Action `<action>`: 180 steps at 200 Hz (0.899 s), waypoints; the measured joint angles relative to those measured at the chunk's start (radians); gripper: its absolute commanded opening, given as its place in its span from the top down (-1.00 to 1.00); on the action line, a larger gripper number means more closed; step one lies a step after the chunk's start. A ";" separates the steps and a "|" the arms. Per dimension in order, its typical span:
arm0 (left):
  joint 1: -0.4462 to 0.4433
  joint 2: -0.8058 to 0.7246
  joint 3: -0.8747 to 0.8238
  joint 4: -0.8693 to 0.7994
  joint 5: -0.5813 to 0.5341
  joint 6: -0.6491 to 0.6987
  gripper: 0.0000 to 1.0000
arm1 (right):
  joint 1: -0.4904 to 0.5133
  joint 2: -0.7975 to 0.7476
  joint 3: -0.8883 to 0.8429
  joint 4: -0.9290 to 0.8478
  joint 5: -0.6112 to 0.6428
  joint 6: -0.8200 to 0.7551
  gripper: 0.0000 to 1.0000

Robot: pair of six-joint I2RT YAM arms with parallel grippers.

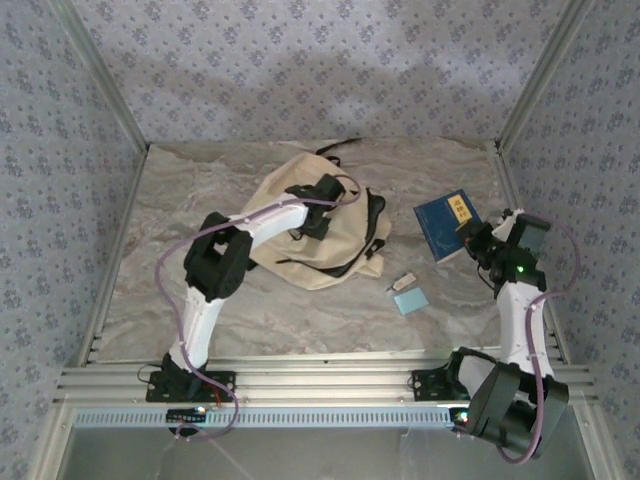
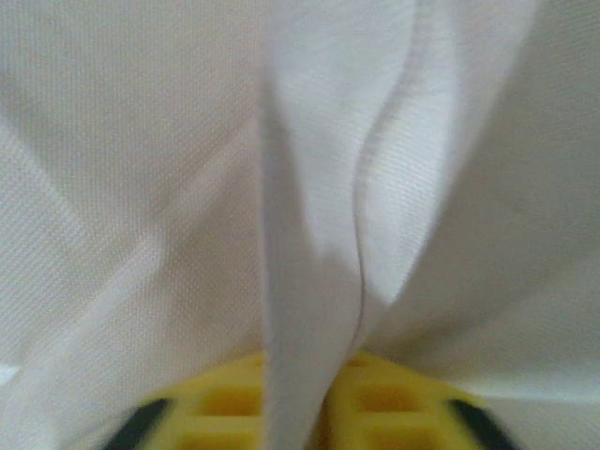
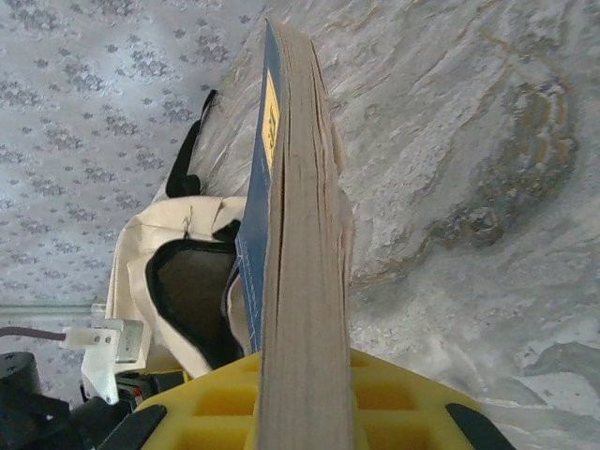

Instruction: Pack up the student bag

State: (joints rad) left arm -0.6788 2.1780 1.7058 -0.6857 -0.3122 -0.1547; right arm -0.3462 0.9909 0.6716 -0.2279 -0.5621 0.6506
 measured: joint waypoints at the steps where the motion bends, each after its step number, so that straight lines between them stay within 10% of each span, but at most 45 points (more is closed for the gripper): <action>1: 0.005 -0.003 -0.004 -0.001 -0.002 0.001 0.05 | 0.003 0.001 0.000 0.000 0.000 0.000 1.00; 56: 0.042 -0.081 -0.030 -0.047 0.011 -0.011 -0.45 | 0.122 0.047 0.000 0.028 0.005 0.000 1.00; 180: -0.221 -0.185 -0.106 0.047 0.166 -0.036 -0.46 | 0.124 0.064 -0.002 0.053 0.023 0.023 1.00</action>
State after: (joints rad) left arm -0.8997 1.9926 1.6001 -0.6392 -0.1463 -0.1905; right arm -0.2218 1.0550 0.6697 -0.1753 -0.5388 0.6731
